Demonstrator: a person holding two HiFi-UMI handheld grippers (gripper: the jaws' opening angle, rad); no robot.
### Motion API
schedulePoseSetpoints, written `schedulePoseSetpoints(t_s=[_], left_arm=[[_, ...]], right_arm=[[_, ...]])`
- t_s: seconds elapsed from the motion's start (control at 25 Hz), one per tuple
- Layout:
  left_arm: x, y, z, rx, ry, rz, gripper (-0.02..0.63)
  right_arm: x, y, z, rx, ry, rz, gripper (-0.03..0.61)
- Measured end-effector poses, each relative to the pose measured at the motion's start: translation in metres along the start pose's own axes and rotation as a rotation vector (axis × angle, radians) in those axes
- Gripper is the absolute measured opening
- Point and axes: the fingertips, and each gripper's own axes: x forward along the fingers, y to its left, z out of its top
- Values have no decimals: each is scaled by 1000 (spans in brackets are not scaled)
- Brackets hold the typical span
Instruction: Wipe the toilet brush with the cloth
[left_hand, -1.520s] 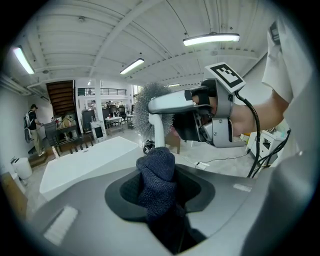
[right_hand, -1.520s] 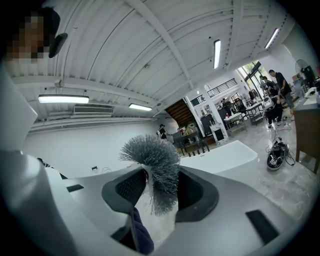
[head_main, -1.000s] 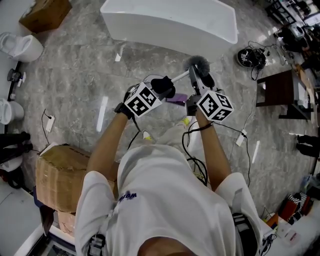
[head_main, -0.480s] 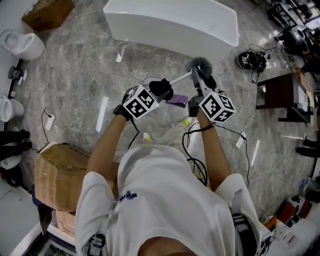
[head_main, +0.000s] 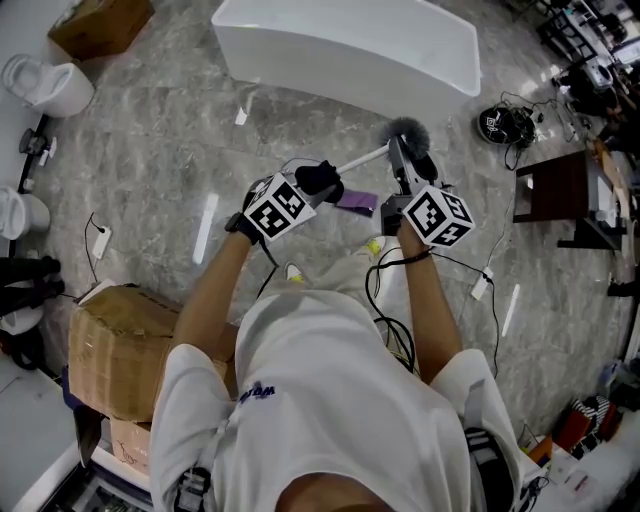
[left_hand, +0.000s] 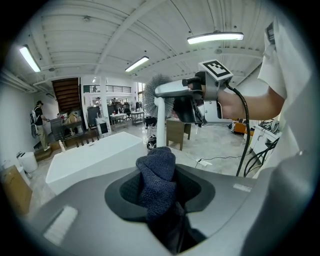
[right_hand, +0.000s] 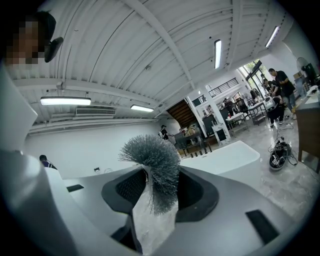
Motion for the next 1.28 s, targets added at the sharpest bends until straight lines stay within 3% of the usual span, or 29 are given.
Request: schedulePoseSetpoints(t_s=[0.48, 0.68, 0.92, 1.08, 1.28], left_arm=[[-4, 0, -14, -23, 14, 18, 123], [-8, 12, -23, -99, -10, 38, 118], [-16, 17, -35, -98, 9, 68, 109], [-13, 39, -37, -248, -14, 134, 106], [-10, 62, -40, -355, 18, 307, 101]], right_arm=[[-9, -9, 5, -4, -8, -18, 179], [-8, -11, 8, -10, -8, -11, 179], [-9, -8, 9, -2, -16, -12, 179], [-6, -9, 15, -2, -25, -9, 179], [-5, -2, 11, -10, -38, -11, 179]])
